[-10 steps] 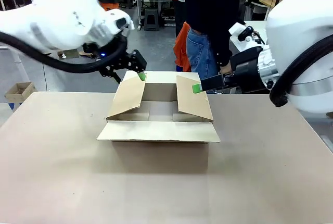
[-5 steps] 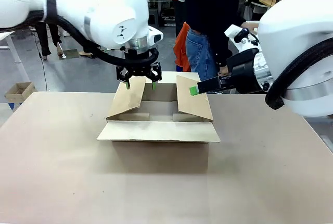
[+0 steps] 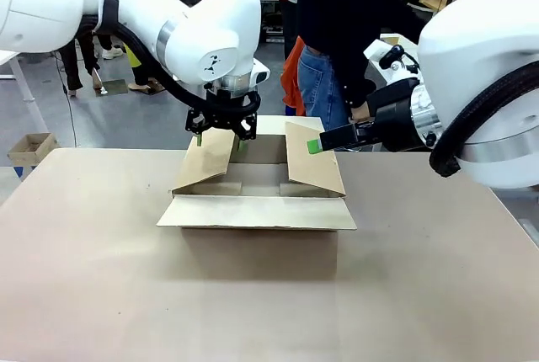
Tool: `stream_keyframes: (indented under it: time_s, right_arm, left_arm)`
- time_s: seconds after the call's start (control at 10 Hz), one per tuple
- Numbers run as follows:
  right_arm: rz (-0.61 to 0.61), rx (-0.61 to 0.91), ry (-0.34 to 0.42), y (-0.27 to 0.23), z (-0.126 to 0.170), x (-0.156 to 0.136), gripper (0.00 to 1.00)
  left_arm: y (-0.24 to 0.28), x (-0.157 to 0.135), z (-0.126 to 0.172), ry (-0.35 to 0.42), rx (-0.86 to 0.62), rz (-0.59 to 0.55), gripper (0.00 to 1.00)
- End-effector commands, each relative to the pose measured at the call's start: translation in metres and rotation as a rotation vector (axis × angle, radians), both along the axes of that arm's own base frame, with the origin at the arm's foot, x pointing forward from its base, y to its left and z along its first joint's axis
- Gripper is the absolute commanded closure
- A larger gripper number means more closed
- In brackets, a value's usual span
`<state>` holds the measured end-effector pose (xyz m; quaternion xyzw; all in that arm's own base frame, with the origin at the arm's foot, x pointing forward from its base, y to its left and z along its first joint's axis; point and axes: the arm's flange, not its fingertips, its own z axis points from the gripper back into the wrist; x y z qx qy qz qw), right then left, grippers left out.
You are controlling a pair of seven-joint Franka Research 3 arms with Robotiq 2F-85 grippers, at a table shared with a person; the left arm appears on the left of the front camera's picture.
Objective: Pack the gift set into the box.
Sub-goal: Place both hands on the side flaps of the Package Box and spread them outward.
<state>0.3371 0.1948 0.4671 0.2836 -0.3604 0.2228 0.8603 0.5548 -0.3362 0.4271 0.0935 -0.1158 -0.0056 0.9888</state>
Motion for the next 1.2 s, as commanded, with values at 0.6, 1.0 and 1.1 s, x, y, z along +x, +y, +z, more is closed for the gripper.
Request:
stream_keyframes:
  time_s: [0.6, 1.0, 1.1]
  right_arm:
    - [-0.025, -0.003, 0.011, 0.001, 0.005, 0.000, 0.00]
    - [-0.025, -0.003, 0.011, 0.001, 0.005, 0.000, 0.00]
    - [-0.025, -0.003, 0.011, 0.001, 0.005, 0.000, 0.00]
  left_arm:
    - [0.040, -0.034, 0.020, -0.104, 0.088, 0.049, 0.00]
    - [0.088, -0.043, 0.042, -0.116, 0.005, 0.110, 0.00]
    - [0.111, -0.044, 0.046, -0.110, -0.044, 0.128, 0.00]
